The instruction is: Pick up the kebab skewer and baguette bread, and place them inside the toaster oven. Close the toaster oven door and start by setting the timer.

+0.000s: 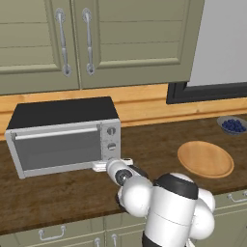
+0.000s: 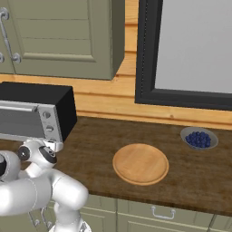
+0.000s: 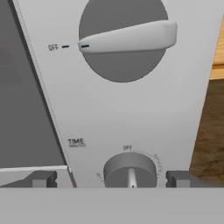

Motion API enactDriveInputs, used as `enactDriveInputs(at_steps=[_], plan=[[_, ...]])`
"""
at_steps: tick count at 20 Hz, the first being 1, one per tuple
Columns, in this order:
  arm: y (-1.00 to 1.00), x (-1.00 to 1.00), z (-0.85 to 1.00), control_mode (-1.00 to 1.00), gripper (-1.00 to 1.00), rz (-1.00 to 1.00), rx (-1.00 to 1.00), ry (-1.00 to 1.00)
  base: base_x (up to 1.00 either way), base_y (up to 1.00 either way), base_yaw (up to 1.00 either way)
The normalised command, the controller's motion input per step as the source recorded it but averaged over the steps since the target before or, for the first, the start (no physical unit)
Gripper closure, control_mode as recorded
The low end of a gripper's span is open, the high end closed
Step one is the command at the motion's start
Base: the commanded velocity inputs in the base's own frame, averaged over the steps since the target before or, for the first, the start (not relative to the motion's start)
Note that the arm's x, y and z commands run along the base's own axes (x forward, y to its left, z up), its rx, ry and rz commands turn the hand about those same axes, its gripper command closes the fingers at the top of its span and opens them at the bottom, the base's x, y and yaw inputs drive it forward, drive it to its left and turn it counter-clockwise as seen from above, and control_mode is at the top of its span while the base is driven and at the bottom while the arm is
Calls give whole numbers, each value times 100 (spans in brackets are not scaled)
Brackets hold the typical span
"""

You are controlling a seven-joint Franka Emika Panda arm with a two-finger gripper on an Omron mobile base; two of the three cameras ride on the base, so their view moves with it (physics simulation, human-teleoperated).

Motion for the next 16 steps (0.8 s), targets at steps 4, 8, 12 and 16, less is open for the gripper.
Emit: enactDriveInputs(at_steps=[4, 8, 12, 16], plan=[[0, 1, -8, -100, -100, 11, 0, -2, 0, 0, 0], [0, 0, -2, -100, -100, 10, 0, 0, 0, 0, 0], [0, 0, 0, -100, -100, 9, 0, -1, 0, 0, 0], [0, 0, 0, -100, -100, 6, 0, 0, 0, 0, 0]])
